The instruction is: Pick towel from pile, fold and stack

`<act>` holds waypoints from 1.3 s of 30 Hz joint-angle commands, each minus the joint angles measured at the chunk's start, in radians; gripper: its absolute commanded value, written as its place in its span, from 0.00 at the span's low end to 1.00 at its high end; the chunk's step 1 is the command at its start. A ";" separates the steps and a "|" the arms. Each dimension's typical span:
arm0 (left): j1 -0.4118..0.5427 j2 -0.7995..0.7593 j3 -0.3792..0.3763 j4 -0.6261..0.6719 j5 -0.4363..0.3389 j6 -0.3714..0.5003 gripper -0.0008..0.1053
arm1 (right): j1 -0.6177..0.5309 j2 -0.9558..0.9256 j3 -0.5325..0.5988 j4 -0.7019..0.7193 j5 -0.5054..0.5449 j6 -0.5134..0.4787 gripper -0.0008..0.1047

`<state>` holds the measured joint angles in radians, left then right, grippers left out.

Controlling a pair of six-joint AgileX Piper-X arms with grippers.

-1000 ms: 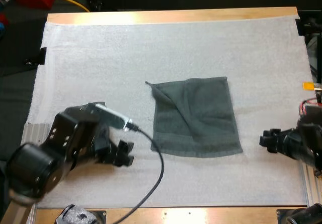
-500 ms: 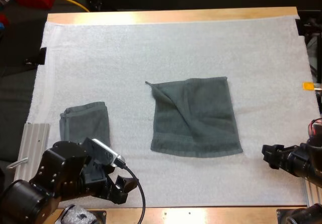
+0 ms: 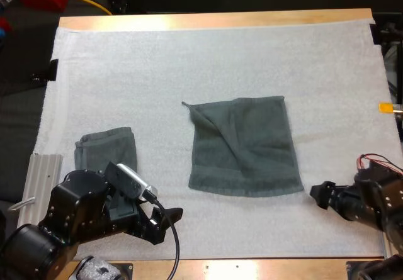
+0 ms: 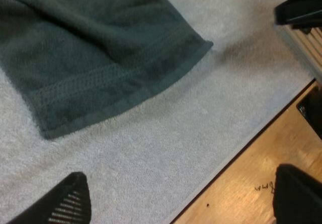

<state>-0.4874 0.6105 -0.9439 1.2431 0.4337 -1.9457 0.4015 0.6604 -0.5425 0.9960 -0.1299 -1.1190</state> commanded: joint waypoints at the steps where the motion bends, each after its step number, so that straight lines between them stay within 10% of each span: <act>1: -0.001 -0.002 0.000 -0.015 0.006 -0.010 0.68 | -0.001 0.014 0.008 -0.040 -0.009 0.010 0.65; 31: -0.001 -0.002 0.000 -0.014 0.058 -0.010 0.68 | -0.001 0.611 0.046 -0.484 -0.142 0.236 0.64; 39: -0.001 -0.002 0.000 -0.045 0.058 -0.010 0.68 | -0.001 0.620 0.046 -0.499 -0.137 0.236 0.36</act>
<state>-0.4874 0.6105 -0.9439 1.2200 0.4842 -1.9457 0.4015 1.2763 -0.4943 0.5010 -0.2582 -0.8829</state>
